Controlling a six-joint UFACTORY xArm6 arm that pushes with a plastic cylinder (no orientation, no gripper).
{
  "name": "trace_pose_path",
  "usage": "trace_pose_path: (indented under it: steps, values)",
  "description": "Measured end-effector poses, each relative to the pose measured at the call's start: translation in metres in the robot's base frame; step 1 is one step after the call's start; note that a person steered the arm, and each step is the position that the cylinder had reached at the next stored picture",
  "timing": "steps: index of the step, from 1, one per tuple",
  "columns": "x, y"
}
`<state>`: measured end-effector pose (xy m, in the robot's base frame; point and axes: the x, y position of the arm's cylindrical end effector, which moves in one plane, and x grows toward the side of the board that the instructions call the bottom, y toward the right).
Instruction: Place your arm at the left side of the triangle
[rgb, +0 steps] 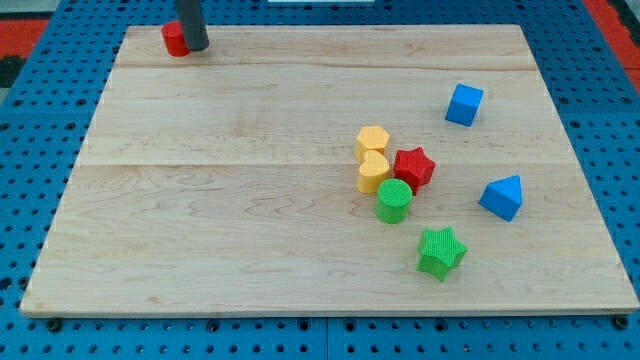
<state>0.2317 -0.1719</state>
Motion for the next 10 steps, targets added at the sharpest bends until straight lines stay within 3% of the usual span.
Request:
trace_pose_path:
  steps: [6, 7, 8, 9, 10]
  values:
    - [0.004, 0.042]
    - [0.027, 0.079]
    - [0.062, 0.159]
    - [0.120, 0.205]
    - [0.149, 0.247]
